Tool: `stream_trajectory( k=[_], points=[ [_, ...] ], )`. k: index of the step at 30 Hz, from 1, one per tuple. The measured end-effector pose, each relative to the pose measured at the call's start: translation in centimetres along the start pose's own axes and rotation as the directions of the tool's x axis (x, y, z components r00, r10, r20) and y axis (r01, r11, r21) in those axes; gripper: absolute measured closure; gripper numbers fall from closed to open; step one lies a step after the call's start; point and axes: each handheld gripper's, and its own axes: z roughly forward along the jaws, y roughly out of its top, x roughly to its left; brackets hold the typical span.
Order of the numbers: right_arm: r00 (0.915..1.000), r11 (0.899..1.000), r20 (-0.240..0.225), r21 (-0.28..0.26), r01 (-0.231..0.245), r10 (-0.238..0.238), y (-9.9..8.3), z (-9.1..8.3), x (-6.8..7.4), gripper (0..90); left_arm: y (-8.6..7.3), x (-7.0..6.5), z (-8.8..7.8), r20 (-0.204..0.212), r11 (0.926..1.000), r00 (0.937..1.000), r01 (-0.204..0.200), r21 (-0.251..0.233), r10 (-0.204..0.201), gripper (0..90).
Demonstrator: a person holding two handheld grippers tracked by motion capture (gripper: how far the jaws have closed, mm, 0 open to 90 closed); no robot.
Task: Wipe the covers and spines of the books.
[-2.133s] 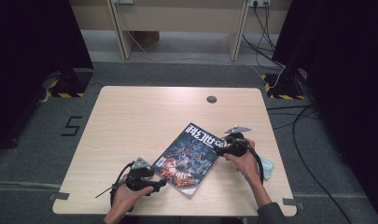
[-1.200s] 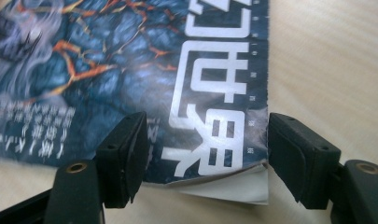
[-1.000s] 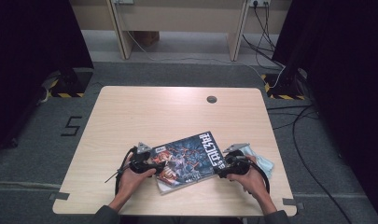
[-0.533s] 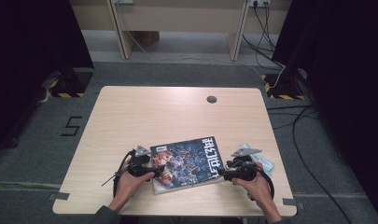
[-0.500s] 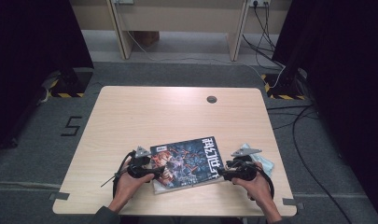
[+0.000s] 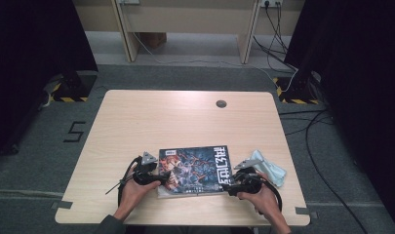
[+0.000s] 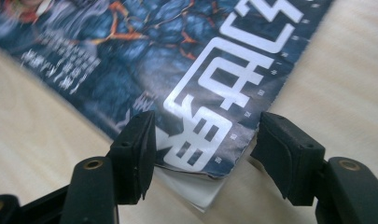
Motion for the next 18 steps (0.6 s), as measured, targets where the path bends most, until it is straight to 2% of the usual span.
stream_trajectory(
  k=[2, 7, 8, 10, 13, 15, 18],
  points=[
    [0.9999, 1.000, 0.000, 0.003, 0.014, -0.014, -0.3, -0.1, 0.6, 38.2, 0.4, 0.4, 0.3, -0.018, 1.0000, 0.9998, 0.002, -0.003, -0.002, 28.2],
    [0.9994, 0.999, -0.005, 0.012, 0.034, -0.034, -1.1, -0.3, 2.7, 36.8, 1.2, 0.5, 0.9, -0.087, 0.9996, 0.9960, -0.022, -0.019, 0.020, 28.2],
    [0.9988, 0.999, -0.017, 0.023, 0.045, -0.045, -1.2, -0.3, 3.1, 35.8, 1.3, 0.5, 1.0, -0.093, 0.9995, 0.9955, -0.021, -0.024, 0.019, 28.3],
    [0.9971, 0.997, -0.020, 0.034, 0.074, -0.073, -1.3, -0.2, 3.4, 35.2, 1.5, 0.6, 1.1, -0.098, 0.9996, 0.9950, -0.023, -0.018, 0.021, 28.4],
    [0.9979, 0.998, -0.038, 0.020, 0.054, -0.053, -1.2, -0.6, 3.3, 38.4, 1.5, 0.5, 0.7, -0.105, 0.9993, 0.9942, -0.025, -0.028, 0.022, 29.8],
    [0.9980, 0.999, -0.049, -0.008, 0.038, -0.039, -1.1, -1.1, 2.8, 38.6, 1.5, 0.3, -0.1, -0.076, 0.9985, 0.9971, -0.004, -0.055, 0.000, 28.6],
    [0.9999, 0.998, -0.009, -0.057, 0.013, -0.013, -1.0, -1.7, 2.2, 35.4, 1.2, 0.0, -1.0, -0.022, 0.9963, 0.9989, 0.038, -0.076, -0.040, 28.1]
  ],
)
